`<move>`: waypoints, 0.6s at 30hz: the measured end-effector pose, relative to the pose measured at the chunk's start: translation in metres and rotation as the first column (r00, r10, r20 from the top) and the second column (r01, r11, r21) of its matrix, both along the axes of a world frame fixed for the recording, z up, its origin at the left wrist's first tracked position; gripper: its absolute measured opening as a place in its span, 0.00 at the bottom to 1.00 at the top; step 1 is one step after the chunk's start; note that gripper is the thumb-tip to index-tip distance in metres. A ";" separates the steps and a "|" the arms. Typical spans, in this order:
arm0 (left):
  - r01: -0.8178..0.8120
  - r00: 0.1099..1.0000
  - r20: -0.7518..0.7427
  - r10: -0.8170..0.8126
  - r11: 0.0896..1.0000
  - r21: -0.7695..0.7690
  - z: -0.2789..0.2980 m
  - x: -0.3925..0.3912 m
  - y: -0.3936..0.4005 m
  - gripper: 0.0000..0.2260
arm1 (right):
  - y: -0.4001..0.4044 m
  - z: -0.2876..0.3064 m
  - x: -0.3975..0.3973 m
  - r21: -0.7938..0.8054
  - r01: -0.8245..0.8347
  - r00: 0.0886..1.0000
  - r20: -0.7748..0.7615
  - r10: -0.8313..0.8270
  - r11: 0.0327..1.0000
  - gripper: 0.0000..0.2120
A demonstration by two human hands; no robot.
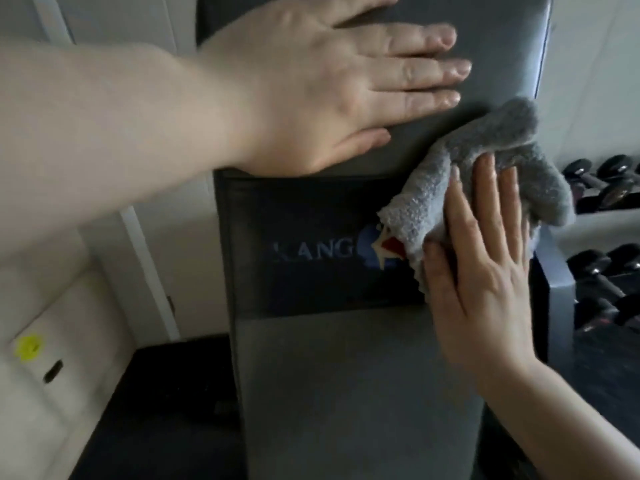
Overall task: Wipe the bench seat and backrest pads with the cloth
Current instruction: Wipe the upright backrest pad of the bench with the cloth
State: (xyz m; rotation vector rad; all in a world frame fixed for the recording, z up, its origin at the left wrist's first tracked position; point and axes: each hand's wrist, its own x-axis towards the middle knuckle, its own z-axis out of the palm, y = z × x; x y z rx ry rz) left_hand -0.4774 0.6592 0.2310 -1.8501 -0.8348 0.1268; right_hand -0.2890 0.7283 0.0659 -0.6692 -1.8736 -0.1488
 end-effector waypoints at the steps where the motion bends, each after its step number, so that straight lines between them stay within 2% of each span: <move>1: -0.046 0.998 0.043 0.042 0.995 0.093 -0.008 -0.002 -0.005 0.22 | 0.003 0.007 0.004 0.020 -0.009 0.999 0.041 0.008 1.000 0.26; 3: -0.131 0.975 0.199 0.095 0.976 0.174 -0.028 -0.010 -0.017 0.22 | 0.013 0.020 0.009 0.080 -0.023 0.998 0.058 0.018 0.997 0.26; 7: -0.191 0.952 0.276 0.136 0.964 0.186 -0.057 -0.022 -0.042 0.22 | 0.009 0.014 0.007 0.079 -0.037 0.999 0.002 0.037 0.996 0.26; 10: -0.242 0.937 0.298 0.181 0.953 0.182 -0.056 -0.024 -0.047 0.22 | 0.005 -0.019 0.010 0.180 -0.055 0.988 0.155 0.027 0.982 0.27; 12: -0.255 0.939 0.275 0.205 0.954 0.158 -0.057 -0.022 -0.049 0.23 | 0.012 -0.019 0.026 0.284 -0.058 0.960 0.278 -0.025 0.957 0.29; 13: -0.266 0.939 0.264 0.220 0.952 0.154 -0.057 -0.022 -0.050 0.23 | 0.017 -0.012 0.031 0.297 -0.050 0.955 0.292 -0.041 0.953 0.29; 15: -0.277 0.940 0.246 0.238 0.951 0.137 -0.053 -0.023 -0.053 0.23 | 0.019 0.009 0.030 0.223 -0.016 0.971 0.236 -0.037 0.975 0.27; 18: -0.289 0.943 0.201 0.265 0.952 0.103 -0.044 -0.027 -0.058 0.24 | 0.003 0.025 -0.003 0.084 0.020 0.998 0.061 -0.025 0.996 0.26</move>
